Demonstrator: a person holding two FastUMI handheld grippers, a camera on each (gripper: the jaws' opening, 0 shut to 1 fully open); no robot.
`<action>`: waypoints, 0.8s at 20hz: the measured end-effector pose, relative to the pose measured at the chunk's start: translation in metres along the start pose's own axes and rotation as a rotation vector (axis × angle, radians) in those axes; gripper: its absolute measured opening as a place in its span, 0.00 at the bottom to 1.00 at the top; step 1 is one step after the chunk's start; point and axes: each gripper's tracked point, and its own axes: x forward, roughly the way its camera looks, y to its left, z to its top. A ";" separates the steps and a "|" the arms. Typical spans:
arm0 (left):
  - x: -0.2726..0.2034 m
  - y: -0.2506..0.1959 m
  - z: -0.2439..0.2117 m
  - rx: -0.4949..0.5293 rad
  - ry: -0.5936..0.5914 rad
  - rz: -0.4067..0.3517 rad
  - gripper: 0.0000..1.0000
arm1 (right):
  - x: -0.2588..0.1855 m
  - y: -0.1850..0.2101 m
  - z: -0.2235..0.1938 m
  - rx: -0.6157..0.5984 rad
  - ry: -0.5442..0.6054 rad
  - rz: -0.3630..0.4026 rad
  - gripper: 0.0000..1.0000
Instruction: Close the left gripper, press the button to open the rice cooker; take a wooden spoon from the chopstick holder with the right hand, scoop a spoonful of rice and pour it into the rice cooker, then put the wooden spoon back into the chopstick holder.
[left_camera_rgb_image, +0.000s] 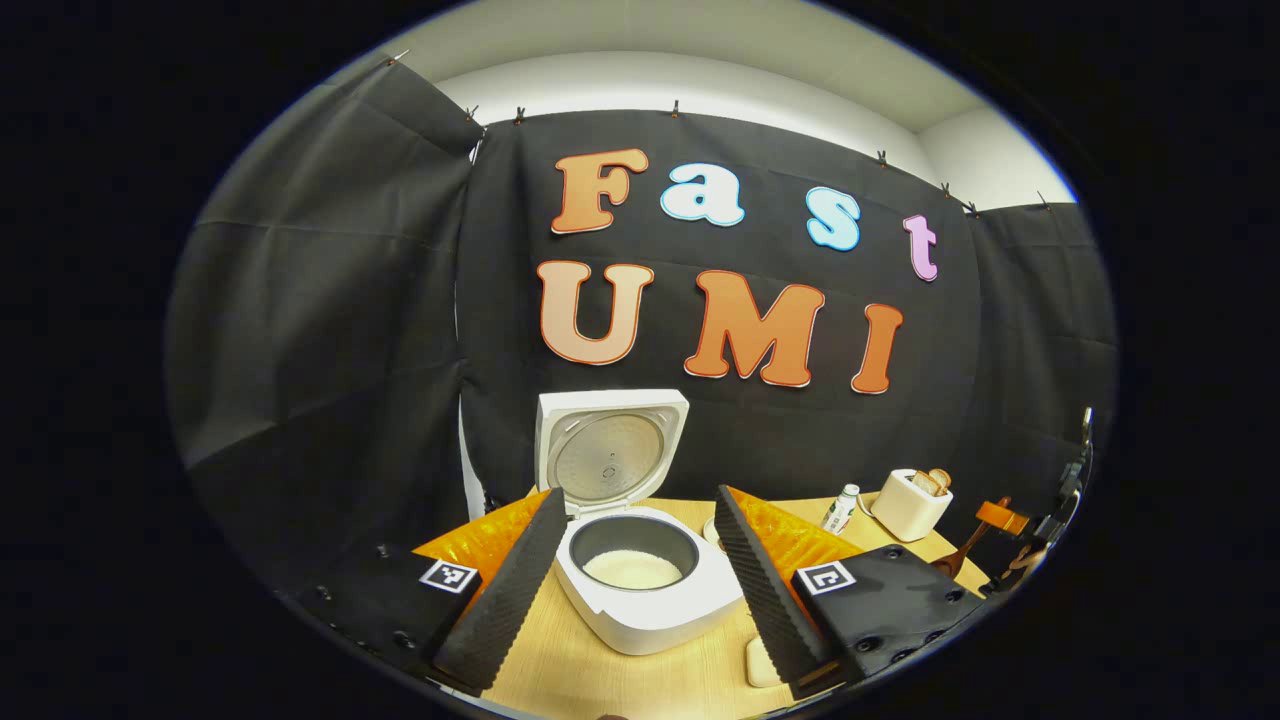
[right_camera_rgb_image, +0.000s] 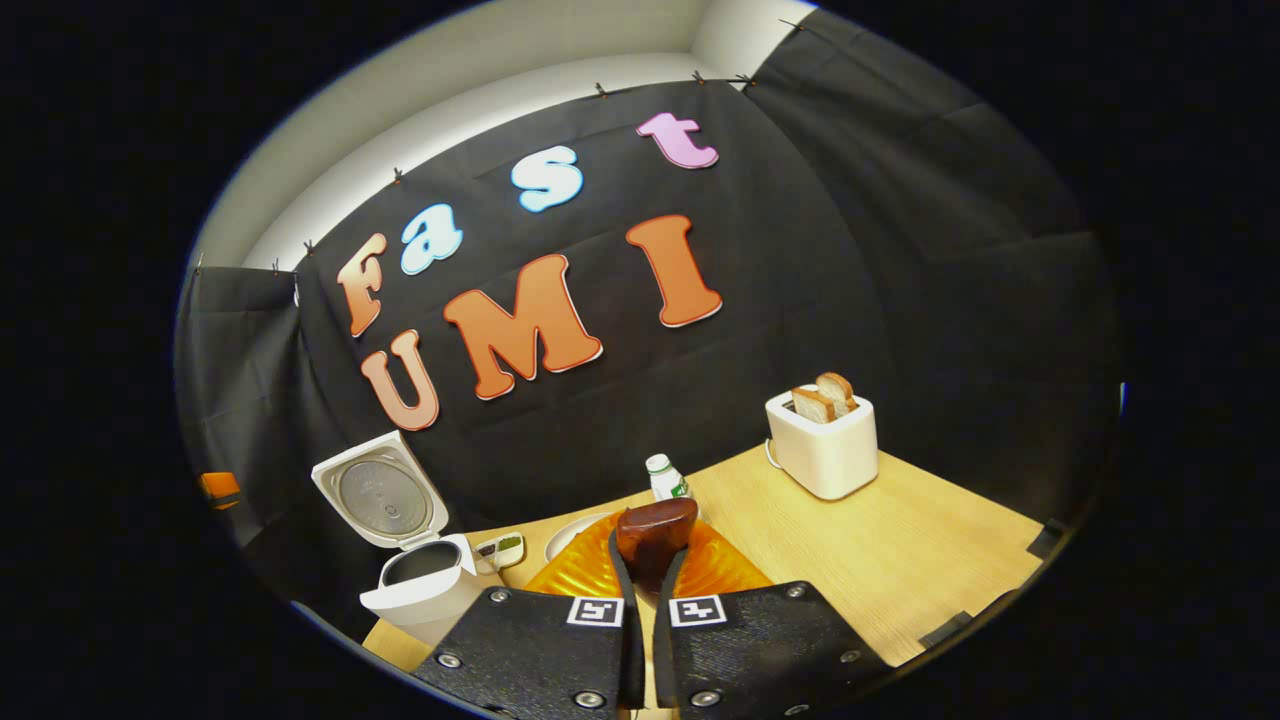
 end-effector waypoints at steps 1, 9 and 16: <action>-0.002 -0.002 -0.002 0.004 0.002 0.002 1.00 | 0.002 -0.010 -0.009 0.010 0.010 -0.013 0.03; -0.010 0.004 -0.009 0.011 0.022 0.054 1.00 | 0.027 -0.039 -0.063 0.111 0.093 -0.019 0.03; -0.015 0.018 -0.013 0.015 0.037 0.107 1.00 | 0.039 -0.056 -0.089 0.194 0.115 -0.033 0.03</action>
